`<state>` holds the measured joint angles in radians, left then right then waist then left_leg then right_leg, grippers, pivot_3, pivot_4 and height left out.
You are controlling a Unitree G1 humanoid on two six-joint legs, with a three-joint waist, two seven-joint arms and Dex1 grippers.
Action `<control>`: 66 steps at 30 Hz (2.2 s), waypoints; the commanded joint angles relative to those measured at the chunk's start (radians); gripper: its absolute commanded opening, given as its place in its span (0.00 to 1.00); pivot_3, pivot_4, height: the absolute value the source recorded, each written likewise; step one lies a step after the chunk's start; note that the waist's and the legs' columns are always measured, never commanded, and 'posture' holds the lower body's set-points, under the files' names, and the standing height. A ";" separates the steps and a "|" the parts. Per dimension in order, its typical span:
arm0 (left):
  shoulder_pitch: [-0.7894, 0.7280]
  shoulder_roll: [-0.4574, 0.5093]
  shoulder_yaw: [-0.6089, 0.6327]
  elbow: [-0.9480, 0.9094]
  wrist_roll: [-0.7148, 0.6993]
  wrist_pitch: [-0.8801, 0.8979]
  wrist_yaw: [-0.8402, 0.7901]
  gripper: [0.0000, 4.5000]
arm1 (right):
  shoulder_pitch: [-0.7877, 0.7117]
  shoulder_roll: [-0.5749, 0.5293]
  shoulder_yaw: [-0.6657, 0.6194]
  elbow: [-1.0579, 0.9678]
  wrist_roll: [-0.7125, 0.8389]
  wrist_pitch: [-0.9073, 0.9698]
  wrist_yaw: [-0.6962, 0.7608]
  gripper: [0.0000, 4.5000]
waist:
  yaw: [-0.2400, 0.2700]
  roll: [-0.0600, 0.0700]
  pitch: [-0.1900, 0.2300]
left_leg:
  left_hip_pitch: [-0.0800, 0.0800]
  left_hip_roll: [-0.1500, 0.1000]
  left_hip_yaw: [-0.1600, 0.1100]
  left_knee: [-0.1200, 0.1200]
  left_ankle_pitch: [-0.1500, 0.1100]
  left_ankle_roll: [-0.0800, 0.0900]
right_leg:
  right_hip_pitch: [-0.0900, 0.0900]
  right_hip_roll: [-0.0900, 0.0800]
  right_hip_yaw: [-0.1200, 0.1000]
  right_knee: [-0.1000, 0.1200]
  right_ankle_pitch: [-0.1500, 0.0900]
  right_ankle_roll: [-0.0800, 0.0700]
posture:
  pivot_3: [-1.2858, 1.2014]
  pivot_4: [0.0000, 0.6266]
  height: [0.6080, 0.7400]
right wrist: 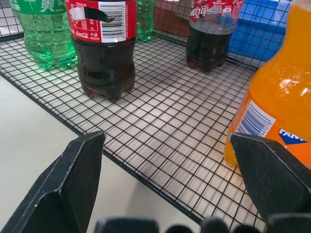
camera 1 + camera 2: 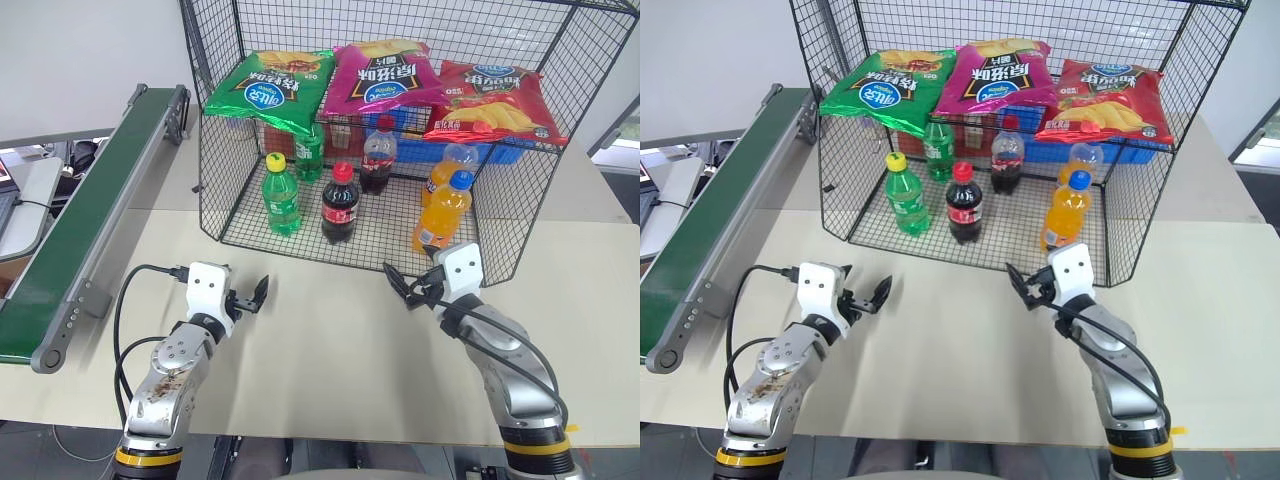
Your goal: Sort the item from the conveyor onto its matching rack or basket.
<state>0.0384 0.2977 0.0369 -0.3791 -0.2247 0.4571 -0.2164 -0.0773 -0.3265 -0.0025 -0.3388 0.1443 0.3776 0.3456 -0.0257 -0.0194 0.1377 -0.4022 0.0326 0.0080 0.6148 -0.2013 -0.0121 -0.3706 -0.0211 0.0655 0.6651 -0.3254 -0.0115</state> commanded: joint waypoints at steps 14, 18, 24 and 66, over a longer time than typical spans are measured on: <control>-0.017 0.077 0.099 -0.102 -0.122 -0.053 -0.177 0.99 | -0.035 -0.073 -0.059 -0.157 0.115 0.026 0.103 1.00 | -0.001 0.000 0.000 | 0.000 0.000 0.000 0.000 0.000 0.000 | 0.000 0.000 0.000 0.000 0.000 0.000 | 0.52 0.24 1.00; -0.029 0.080 0.119 -0.137 -0.155 -0.021 -0.174 0.99 | -0.042 -0.097 -0.073 -0.229 0.166 0.081 0.118 1.00 | 0.001 0.000 0.000 | 0.000 0.000 0.000 0.000 0.000 0.000 | 0.000 0.000 0.000 0.000 0.000 0.000 | 0.52 0.24 1.00; -0.061 0.071 0.128 -0.157 -0.159 -0.002 -0.142 0.99 | -0.090 -0.106 -0.074 -0.248 0.191 0.123 0.104 1.00 | -0.001 0.000 0.000 | 0.000 0.000 0.000 0.000 0.000 0.000 | 0.000 0.000 0.000 0.000 0.000 0.000 | 0.52 0.24 1.00; -0.015 0.125 0.213 -0.242 -0.183 0.046 -0.121 0.99 | -0.197 -0.065 0.000 -0.227 0.213 0.134 0.092 1.00 | -0.005 0.000 0.000 | 0.001 0.001 0.000 0.001 0.000 0.000 | 0.001 0.000 0.000 0.001 0.000 0.000 | 0.52 0.24 1.00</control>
<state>0.0085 0.4120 0.2235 -0.5645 -0.3967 0.5028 -0.3435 -0.2619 -0.3850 0.0081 -0.5491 0.3379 0.5264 0.4236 -0.0307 -0.0194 0.1375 -0.4014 0.0332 0.0078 0.6154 -0.2016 -0.0117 -0.3700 -0.0208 0.0658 0.6660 -0.3254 -0.0116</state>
